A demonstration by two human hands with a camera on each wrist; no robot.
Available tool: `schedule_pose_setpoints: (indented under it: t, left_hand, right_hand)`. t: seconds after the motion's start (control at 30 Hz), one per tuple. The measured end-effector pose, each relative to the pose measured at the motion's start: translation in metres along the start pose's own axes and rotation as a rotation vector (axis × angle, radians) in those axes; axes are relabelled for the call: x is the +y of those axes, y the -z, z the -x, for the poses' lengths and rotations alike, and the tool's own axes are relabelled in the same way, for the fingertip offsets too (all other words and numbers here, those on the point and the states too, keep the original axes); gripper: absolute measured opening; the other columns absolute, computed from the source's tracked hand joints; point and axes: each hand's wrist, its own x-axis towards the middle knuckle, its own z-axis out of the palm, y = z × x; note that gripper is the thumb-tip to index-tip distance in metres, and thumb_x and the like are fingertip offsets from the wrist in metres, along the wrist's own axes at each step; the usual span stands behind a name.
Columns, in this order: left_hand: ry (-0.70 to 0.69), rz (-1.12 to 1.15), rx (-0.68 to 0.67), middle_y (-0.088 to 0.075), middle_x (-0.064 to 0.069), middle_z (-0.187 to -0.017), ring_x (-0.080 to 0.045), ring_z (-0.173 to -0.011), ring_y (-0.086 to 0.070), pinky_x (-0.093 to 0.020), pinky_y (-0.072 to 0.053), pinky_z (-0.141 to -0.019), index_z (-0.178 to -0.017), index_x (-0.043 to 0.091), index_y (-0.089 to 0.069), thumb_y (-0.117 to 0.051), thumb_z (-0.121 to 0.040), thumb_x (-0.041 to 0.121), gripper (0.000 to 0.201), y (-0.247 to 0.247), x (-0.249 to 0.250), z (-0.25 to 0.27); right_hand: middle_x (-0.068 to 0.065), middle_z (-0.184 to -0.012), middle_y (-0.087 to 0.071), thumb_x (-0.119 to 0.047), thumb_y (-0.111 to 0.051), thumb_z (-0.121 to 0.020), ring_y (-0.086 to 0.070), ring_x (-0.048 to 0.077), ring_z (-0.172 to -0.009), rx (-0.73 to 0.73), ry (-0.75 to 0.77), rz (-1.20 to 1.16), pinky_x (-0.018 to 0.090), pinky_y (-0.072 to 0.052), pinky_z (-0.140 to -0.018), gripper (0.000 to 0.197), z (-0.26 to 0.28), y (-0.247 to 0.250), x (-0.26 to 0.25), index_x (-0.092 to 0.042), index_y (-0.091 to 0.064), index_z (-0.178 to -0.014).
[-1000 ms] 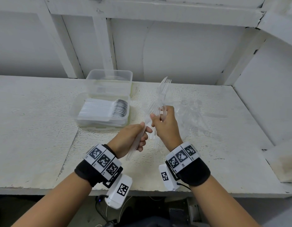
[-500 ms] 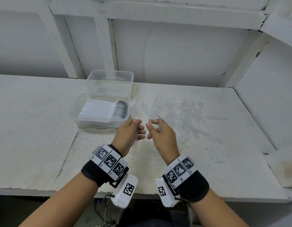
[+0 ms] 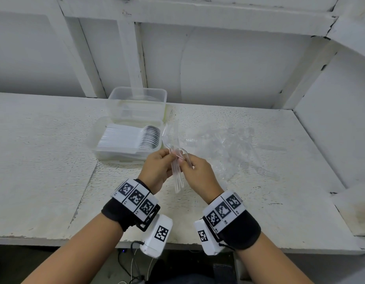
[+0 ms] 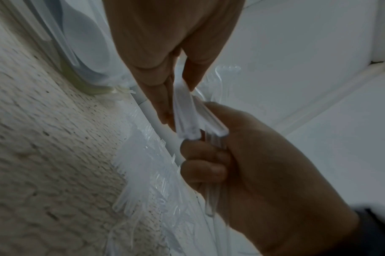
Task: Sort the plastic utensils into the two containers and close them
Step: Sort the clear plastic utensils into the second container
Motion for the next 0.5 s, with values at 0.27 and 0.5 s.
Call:
schedule_pose_setpoints:
  t: [0.27,0.5]
  left_hand:
    - [0.075,0.034,-0.024,-0.067,-0.015,-0.09,-0.017,-0.073,-0.069,-0.029,-0.058,-0.072,-0.099,-0.005,-0.053,-0.047,-0.093,-0.003,0.009,0.005,0.001,0.001]
    - [0.089,0.13,-0.006,-0.065,-0.016,-0.097,-0.022,-0.087,-0.066,-0.032,-0.056,-0.076,-0.098,0.002,-0.051,-0.042,-0.096,0.0,0.01,-0.002,0.0,0.002]
  right_hand:
    - [-0.008,-0.071,-0.049,-0.023,-0.038,-0.099,-0.045,-0.002,-0.047,-0.063,-0.062,-0.119,0.013,-0.032,-0.043,0.008,0.001,0.013,-0.005,-0.018,-0.038,-0.106]
    - [-0.006,-0.078,-0.055,-0.019,-0.047,-0.095,-0.052,0.009,-0.064,0.225,-0.003,-0.187,0.024,-0.044,-0.059,0.004,-0.004,0.009,-0.002,-0.018,-0.048,-0.092]
